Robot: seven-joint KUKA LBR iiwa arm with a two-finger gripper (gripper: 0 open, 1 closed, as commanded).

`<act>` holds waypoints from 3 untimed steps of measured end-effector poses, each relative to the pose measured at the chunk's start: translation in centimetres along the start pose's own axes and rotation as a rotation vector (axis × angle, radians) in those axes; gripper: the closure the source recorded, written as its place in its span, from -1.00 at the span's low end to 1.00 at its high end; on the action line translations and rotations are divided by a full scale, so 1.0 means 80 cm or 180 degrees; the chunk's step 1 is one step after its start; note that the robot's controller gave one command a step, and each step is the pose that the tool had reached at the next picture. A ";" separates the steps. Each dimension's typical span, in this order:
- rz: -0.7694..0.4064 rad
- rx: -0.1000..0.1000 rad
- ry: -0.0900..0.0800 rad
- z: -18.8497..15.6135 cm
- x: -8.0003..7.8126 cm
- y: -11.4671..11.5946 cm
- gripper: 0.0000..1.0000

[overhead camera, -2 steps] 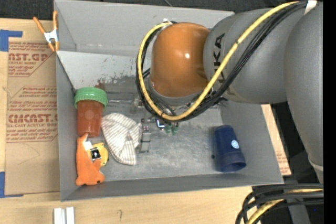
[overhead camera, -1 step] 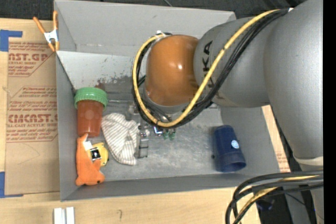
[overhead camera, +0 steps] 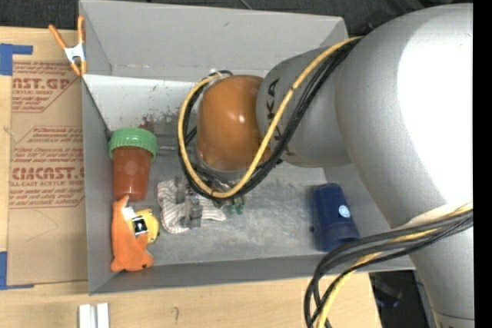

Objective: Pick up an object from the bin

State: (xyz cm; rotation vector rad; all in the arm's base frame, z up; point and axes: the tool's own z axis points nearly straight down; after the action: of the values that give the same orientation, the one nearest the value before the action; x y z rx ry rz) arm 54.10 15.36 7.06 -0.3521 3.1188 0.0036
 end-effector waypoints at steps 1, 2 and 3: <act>-0.0001 0.0000 0.0000 0.000 0.000 0.000 1.00; 0.0000 0.0000 0.0004 -0.002 0.000 0.000 1.00; -0.0002 0.0001 0.0036 -0.012 0.001 -0.002 1.00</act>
Offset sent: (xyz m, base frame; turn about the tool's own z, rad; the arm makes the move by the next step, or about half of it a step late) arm 0.0227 -0.0086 0.1205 0.0204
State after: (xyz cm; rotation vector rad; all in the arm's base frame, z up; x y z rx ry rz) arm 54.07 15.20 8.06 -0.3545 3.1298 0.0013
